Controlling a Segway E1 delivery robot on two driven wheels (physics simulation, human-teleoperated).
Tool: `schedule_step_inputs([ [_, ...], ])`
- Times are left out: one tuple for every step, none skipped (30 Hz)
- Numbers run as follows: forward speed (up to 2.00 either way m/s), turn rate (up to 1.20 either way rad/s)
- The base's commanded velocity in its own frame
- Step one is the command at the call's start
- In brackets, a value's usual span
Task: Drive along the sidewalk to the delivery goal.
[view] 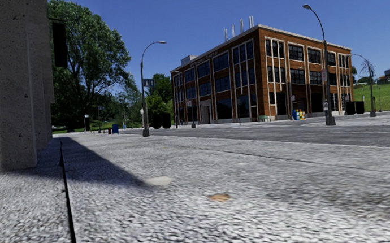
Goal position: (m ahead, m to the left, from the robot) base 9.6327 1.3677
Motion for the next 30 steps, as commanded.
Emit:
schedule_step_inputs([
  [1.6,0.0],
  [1.6,0.0],
  [1.6,0.0],
  [1.6,0.0],
  [1.6,0.0],
  [1.6,0.0],
  [1.6,0.0],
  [1.6,0.0],
  [1.6,0.0],
  [1.6,0.0],
  [1.6,0.0],
  [1.6,0.0],
  [1.6,0.0],
  [1.6,0.0],
  [1.6,0.0],
  [1.6,0.0],
  [1.6,0.0],
  [1.6,0.0],
  [1.6,0.0],
  [1.6,0.0],
  [1.6,0.0],
  [1.6,0.0],
  [1.6,0.0],
  [1.6,0.0],
  [1.6,0.13],
  [1.6,0.13],
  [1.6,0.3],
  [1.6,0.5],
  [1.6,0.72],
  [1.6,0.9],
])
